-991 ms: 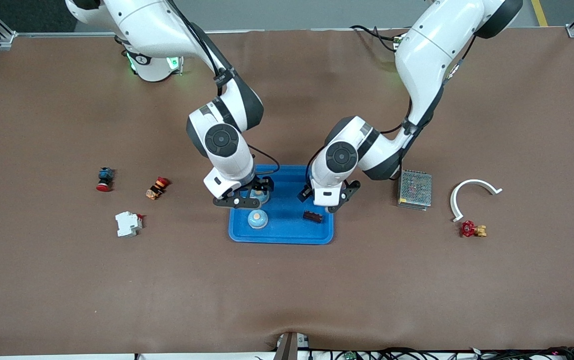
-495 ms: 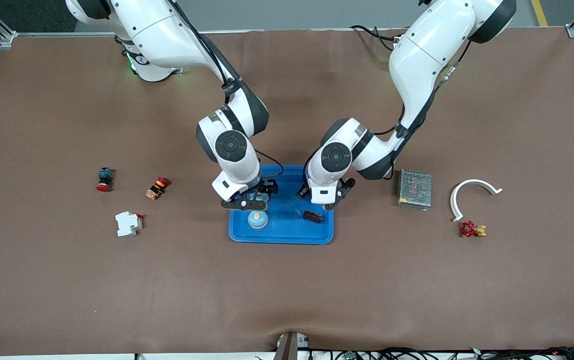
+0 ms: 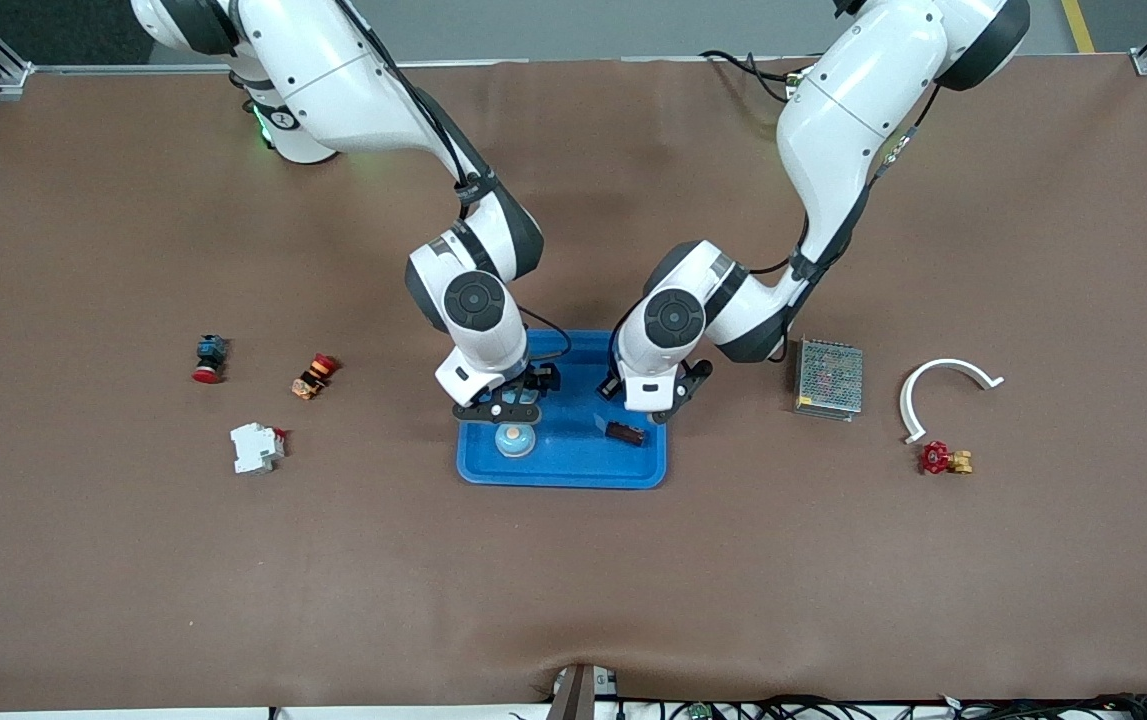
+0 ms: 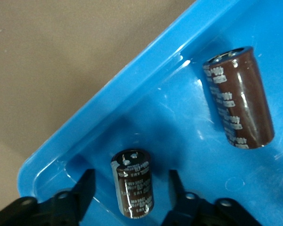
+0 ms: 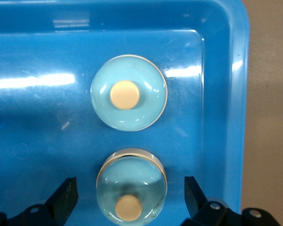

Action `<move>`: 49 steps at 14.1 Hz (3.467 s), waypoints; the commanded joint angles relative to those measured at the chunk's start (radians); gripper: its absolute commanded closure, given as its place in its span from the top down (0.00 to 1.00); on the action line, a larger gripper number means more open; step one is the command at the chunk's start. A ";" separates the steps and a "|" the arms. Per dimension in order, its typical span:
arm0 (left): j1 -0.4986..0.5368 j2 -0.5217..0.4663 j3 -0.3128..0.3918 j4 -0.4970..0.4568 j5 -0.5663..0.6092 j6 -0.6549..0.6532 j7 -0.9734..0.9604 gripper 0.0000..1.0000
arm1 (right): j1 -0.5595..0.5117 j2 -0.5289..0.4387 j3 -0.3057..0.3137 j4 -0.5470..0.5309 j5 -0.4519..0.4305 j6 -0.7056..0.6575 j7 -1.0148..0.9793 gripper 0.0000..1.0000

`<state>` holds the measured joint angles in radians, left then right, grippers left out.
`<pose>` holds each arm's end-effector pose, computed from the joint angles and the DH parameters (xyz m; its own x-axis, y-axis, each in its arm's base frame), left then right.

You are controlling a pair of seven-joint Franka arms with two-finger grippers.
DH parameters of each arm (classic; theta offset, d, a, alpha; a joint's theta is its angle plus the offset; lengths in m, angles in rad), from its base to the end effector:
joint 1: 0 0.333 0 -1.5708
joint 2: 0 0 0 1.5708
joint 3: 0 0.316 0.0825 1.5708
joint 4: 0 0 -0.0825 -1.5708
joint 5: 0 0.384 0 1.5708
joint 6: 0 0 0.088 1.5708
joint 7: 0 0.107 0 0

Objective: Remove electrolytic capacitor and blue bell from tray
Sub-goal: 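Lift the brown capacitor and carry it toward the white arc with the left gripper, then carry the bell with the right gripper while the left gripper releases the capacitor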

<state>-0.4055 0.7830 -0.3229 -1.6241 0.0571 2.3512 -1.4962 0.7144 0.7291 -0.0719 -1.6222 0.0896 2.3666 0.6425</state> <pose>0.5306 -0.4366 0.1793 0.6743 0.7146 -0.1861 0.7265 -0.6872 -0.0066 0.5503 0.4209 0.1975 0.9990 -0.0449 0.0045 -0.0448 -0.9987 -0.0233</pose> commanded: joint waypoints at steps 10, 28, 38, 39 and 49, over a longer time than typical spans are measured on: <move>0.037 -0.155 0.010 0.012 0.039 -0.151 0.002 0.00 | 0.030 0.027 -0.011 0.001 -0.016 0.017 0.002 1.00; 0.565 -0.427 0.005 -0.108 0.076 -0.543 0.772 0.00 | 0.022 0.021 -0.011 0.002 -0.016 0.003 -0.023 0.31; 0.798 -0.337 0.005 -0.272 0.164 -0.227 0.947 0.00 | -0.019 -0.291 -0.014 -0.001 -0.013 -0.432 -0.191 0.31; 0.800 -0.323 0.005 -0.270 0.168 -0.205 0.947 0.00 | -0.038 -0.334 -0.012 -0.016 -0.011 -0.475 -0.233 0.31; 0.850 -0.196 0.005 -0.255 0.245 -0.072 0.946 0.00 | -0.438 -0.672 -0.019 -0.280 -0.028 -0.630 -1.019 0.31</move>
<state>0.4399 0.5797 -0.3073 -1.8908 0.2845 2.2746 -0.5523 0.3542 0.1091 -0.1083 -1.8207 0.0754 1.7162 -0.2357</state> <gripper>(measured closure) 0.661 0.313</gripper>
